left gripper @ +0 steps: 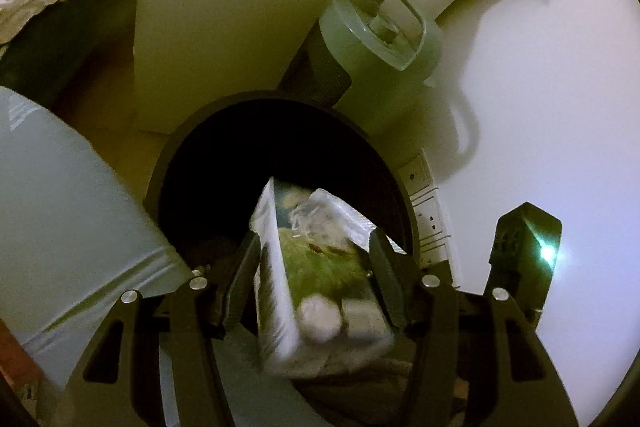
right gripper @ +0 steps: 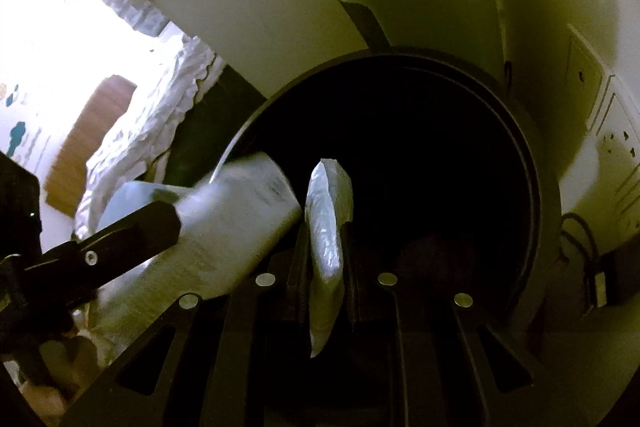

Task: Collect trash
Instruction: 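Carry both items to the black bin and open both tools to drop them, then grasp the green prebiotic packet with the left tool while the right tool grasps a green-capped bottle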

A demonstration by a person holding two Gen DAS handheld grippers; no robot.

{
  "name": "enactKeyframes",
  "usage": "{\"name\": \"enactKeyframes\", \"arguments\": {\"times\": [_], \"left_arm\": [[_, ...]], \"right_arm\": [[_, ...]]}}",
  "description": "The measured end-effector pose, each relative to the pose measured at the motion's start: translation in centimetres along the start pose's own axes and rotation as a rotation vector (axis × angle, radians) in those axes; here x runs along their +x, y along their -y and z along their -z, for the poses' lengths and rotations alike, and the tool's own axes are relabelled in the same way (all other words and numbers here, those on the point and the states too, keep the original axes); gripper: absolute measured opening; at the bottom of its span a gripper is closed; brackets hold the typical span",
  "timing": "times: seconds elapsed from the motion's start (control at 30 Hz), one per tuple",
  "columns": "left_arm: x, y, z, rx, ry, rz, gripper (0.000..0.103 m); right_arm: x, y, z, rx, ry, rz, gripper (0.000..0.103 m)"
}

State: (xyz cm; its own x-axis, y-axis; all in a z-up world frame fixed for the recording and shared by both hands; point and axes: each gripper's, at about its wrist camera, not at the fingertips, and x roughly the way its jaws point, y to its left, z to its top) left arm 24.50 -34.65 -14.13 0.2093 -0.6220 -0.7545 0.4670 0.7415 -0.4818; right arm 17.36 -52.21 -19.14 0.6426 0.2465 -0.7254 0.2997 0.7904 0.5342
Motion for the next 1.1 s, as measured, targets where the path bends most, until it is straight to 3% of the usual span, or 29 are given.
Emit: {"name": "enactKeyframes", "arguments": {"times": [0.03, 0.2, 0.37, 0.63, 0.7, 0.87, 0.97, 1.1], "left_arm": [[-0.2, -0.1, 0.0, -0.002, 0.005, -0.005, 0.071], [-1.6, 0.1, 0.6, 0.011, 0.027, -0.008, 0.072], [-4.3, 0.3, 2.0, 0.014, 0.069, 0.005, 0.072], [-13.1, -0.2, 6.6, 0.015, 0.214, -0.019, 0.072], [-15.9, -0.8, 8.0, 0.003, 0.267, -0.034, 0.079], [-23.5, -5.5, 12.4, -0.106, 0.419, -0.109, 0.08], [-26.9, -10.0, 14.7, -0.237, 0.491, -0.168, 0.08], [-28.2, -16.4, 16.3, -0.417, 0.488, -0.187, 0.08]], "right_arm": [[-0.1, 0.0, 0.0, 0.003, 0.005, -0.002, 0.029], [-0.3, -0.3, 0.0, 0.007, 0.035, -0.001, 0.051], [-1.0, -0.6, 0.4, -0.008, 0.073, -0.015, 0.052], [-2.7, -3.8, 1.4, -0.131, 0.152, -0.06, 0.052], [-3.6, -5.3, 2.2, -0.195, 0.179, -0.086, 0.052], [-5.8, -10.2, 4.3, -0.357, 0.192, -0.207, 0.052], [-7.2, -15.0, 5.8, -0.484, 0.178, -0.297, 0.061], [-7.0, -20.9, 6.9, -0.63, 0.121, -0.358, 0.064]]}}
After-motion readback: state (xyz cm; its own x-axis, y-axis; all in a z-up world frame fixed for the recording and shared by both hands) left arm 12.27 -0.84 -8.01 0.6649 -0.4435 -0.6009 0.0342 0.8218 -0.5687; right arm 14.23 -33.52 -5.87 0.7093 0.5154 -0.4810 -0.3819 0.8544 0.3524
